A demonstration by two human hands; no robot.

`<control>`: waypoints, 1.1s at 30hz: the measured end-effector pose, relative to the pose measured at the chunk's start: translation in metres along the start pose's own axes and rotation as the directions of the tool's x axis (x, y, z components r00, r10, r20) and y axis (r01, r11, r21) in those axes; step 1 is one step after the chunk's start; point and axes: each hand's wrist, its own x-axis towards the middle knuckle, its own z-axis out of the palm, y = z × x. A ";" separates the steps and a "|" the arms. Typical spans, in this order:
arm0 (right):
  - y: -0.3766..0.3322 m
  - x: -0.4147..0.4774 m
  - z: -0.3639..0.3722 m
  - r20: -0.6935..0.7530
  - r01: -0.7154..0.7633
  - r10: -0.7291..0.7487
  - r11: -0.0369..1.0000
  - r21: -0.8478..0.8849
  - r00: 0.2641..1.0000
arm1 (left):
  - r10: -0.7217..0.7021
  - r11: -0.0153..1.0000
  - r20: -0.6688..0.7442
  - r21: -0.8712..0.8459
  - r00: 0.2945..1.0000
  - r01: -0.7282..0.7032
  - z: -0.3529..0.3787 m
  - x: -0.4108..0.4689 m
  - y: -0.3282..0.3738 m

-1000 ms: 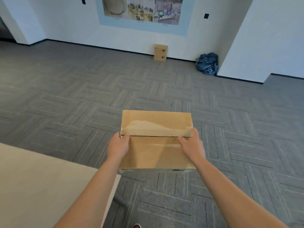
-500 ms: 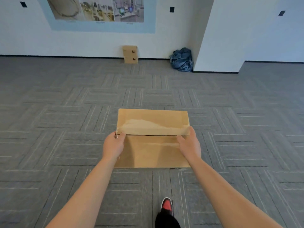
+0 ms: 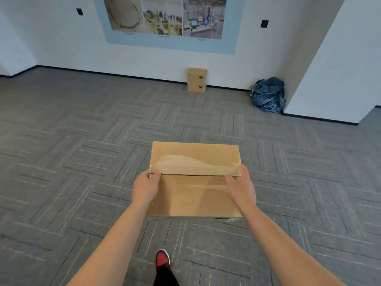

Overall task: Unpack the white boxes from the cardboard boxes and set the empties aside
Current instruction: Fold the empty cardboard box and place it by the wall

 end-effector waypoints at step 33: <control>-0.291 0.809 0.138 -0.029 -0.054 0.055 0.998 0.039 0.998 | -0.018 0.995 0.015 0.101 1.000 0.017 0.240 0.763 0.392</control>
